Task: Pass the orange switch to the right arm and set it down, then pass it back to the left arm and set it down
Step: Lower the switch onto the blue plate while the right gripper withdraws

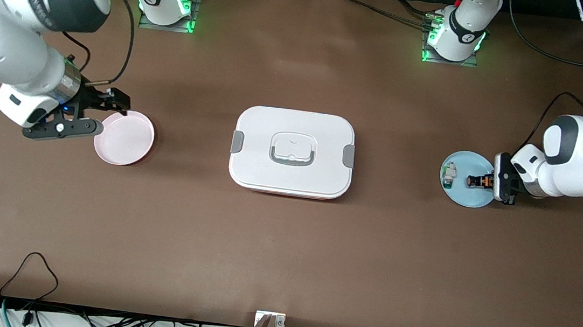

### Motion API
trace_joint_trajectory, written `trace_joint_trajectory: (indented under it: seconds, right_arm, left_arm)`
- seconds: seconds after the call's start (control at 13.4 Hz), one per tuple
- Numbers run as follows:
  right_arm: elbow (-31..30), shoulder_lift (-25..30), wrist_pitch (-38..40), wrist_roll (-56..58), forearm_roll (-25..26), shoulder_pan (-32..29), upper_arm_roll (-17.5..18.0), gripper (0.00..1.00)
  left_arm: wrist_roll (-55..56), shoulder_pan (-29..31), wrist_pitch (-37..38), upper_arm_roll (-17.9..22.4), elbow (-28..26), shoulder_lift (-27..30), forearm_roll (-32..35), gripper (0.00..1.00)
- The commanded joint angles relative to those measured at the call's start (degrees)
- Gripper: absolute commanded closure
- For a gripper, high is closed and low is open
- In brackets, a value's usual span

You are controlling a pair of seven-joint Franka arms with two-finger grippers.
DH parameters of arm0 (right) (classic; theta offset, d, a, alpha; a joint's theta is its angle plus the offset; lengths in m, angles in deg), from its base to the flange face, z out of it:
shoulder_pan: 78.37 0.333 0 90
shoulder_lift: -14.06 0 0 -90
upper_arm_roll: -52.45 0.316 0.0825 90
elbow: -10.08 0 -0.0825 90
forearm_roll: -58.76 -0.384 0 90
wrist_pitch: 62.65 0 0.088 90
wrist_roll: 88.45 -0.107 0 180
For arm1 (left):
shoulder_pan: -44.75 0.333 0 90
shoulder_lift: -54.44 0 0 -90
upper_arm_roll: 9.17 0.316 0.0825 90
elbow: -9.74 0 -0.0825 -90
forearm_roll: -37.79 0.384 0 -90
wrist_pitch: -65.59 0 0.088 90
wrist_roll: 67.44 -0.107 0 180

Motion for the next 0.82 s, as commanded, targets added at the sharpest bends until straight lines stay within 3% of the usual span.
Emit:
trace_joint_trajectory:
  seconds: [0.0,0.15,0.37,0.45,0.52,0.6,0.75]
  right_arm:
    - [3.7,-0.3,0.6,-1.4,2.6,-0.4,-4.1,0.0]
    - [3.8,-0.7,-2.8,-0.9,1.6,-0.7,-7.0,0.0]
    - [3.8,-0.3,-0.7,-1.1,-2.6,-2.3,-11.7,0.0]
    - [3.8,-0.2,0.1,-0.6,-4.4,-3.4,-13.6,0.0]
    - [3.7,0.3,0.8,-0.2,-4.7,-3.8,-14.0,0.0]
    - [3.8,0.5,1.6,0.5,-4.0,-3.8,-14.0,0.0]
    - [3.7,1.4,1.5,2.2,-2.7,-5.6,-11.4,0.0]
  left_arm:
    - [-1.4,1.2,-2.6,-0.7,-0.8,-2.0,1.2,0.95]
    - [-1.4,2.1,-2.8,-0.6,-0.7,-2.6,1.2,0.94]
    - [-1.4,2.2,-2.9,-0.5,-0.8,-2.7,1.2,0.88]
    - [-1.4,2.2,-2.9,-0.5,-0.7,-2.7,1.3,0.76]
    - [-1.4,2.2,-2.9,-0.5,-0.6,-2.7,1.3,0.53]
    - [-1.4,2.3,-2.9,-0.6,-0.5,-2.8,1.4,0.01]
    - [-1.1,2.3,-2.6,-0.6,-0.1,-2.6,1.4,0.0]
